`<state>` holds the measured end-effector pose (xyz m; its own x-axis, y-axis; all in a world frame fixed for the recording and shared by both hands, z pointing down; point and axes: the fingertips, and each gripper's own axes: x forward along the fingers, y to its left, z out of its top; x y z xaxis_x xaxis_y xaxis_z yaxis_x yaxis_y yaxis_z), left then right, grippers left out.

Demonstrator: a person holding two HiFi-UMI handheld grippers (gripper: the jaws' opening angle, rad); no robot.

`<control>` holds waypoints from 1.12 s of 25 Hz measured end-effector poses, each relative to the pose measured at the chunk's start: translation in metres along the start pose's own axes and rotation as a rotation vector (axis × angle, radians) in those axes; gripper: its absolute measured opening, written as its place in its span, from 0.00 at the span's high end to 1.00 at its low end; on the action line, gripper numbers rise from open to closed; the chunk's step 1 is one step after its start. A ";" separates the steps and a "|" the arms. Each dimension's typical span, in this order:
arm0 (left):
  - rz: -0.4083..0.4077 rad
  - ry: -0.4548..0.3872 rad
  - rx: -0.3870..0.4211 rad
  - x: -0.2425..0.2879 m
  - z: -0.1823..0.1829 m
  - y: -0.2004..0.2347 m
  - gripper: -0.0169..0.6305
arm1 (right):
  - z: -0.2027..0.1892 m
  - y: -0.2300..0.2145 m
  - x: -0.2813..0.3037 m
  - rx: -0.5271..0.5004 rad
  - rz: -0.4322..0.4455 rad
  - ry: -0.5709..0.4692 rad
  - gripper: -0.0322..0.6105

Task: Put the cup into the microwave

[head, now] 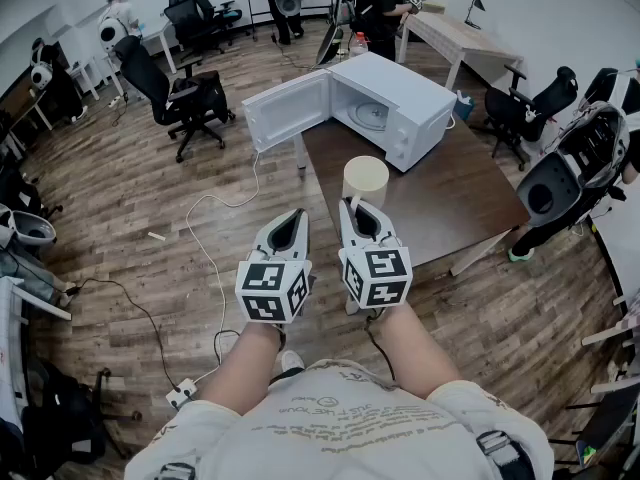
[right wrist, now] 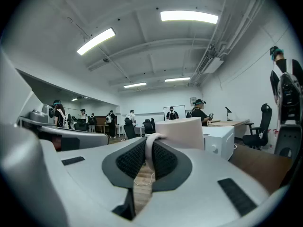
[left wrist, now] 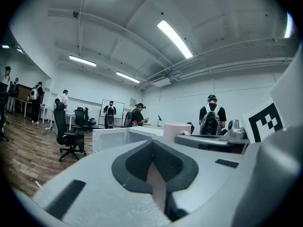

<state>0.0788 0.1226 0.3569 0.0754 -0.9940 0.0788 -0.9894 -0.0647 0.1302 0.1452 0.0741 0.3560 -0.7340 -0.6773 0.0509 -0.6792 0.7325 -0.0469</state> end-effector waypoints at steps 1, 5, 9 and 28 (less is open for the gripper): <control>-0.001 0.001 0.002 0.000 -0.001 0.001 0.95 | -0.001 0.000 0.001 -0.001 0.000 -0.001 0.90; -0.005 0.002 0.004 0.002 -0.002 0.005 0.95 | -0.003 0.002 0.006 -0.004 -0.004 -0.002 0.90; -0.002 0.001 0.000 0.009 0.000 0.012 0.95 | -0.002 0.001 0.014 0.000 -0.005 -0.011 0.90; -0.074 0.015 -0.014 0.036 0.006 0.098 0.95 | 0.001 0.033 0.088 -0.003 -0.046 -0.036 0.90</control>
<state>-0.0164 0.0804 0.3667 0.1501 -0.9851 0.0835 -0.9793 -0.1365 0.1496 0.0581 0.0390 0.3575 -0.7019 -0.7120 0.0171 -0.7120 0.7009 -0.0425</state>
